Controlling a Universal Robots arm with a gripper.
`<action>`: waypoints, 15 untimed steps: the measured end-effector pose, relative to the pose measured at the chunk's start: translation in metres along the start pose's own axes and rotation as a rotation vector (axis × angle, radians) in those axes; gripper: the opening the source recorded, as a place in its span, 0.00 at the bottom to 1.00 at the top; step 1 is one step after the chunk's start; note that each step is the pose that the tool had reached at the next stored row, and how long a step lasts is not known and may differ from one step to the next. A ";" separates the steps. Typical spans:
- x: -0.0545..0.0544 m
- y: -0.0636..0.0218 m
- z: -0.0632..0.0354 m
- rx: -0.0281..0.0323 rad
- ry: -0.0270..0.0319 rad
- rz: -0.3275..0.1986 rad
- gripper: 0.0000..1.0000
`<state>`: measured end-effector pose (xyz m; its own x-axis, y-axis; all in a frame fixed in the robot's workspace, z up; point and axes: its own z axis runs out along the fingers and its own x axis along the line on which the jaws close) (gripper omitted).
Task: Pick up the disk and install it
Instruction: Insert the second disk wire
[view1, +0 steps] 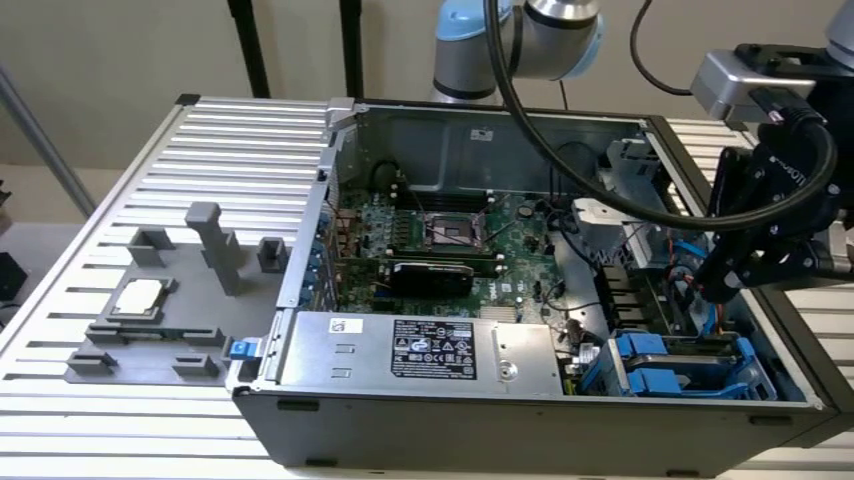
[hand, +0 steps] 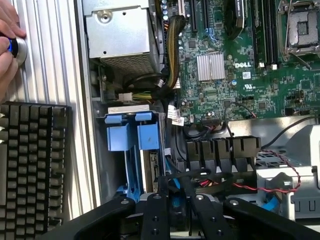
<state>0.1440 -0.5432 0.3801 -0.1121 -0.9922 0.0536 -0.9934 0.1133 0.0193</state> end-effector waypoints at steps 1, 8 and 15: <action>0.000 0.0000 0.0001 0.0000 -0.0001 0.000 1.00; 0.008 0.0022 0.0005 0.0007 0.0000 0.000 0.00; 0.017 0.0187 0.0053 0.0221 -0.0031 0.001 0.00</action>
<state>0.1234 -0.5578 0.3761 -0.1132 -0.9923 0.0506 -0.9936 0.1132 -0.0028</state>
